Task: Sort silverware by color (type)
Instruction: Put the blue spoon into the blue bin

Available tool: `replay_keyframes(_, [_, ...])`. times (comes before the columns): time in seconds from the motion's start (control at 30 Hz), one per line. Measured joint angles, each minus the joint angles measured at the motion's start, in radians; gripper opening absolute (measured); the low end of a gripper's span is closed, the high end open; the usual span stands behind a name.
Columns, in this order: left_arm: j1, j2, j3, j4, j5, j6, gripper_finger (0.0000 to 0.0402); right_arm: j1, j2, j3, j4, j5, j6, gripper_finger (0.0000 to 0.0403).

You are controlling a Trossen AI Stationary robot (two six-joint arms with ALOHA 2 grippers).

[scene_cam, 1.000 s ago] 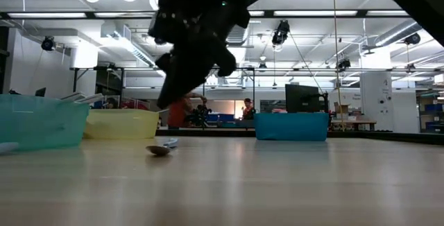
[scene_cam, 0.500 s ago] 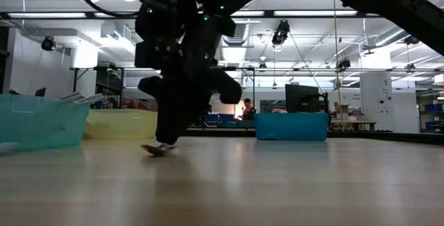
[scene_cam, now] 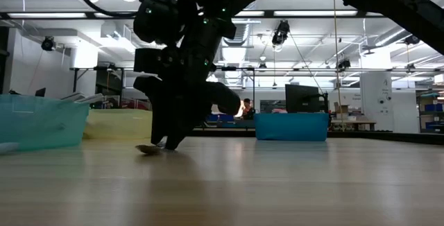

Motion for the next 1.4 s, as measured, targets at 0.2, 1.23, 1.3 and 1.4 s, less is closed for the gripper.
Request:
replay_keyframes(0.2, [0.0,0.0,0.0,0.0,0.0,0.001,0.0,-0.013,0.036,0.002,0.009,-0.06,-0.009,0.0149])
replay_keyframes(1.23, [0.0,0.0,0.001,0.0,0.001,0.001,0.0,-0.134,-0.162,-0.007,-0.312,-0.059,0.243,0.0021])
replay_keyframes(1.3, [0.0,0.0,0.001,0.0,0.0,0.001,0.0,-0.17,-0.187,-0.011,-0.353,-0.057,0.276,0.002])
replay_keyframes(1.4, [0.0,0.0,0.001,0.0,0.0,0.001,0.0,-0.233,-0.227,-0.011,-0.385,-0.034,0.32,0.002])
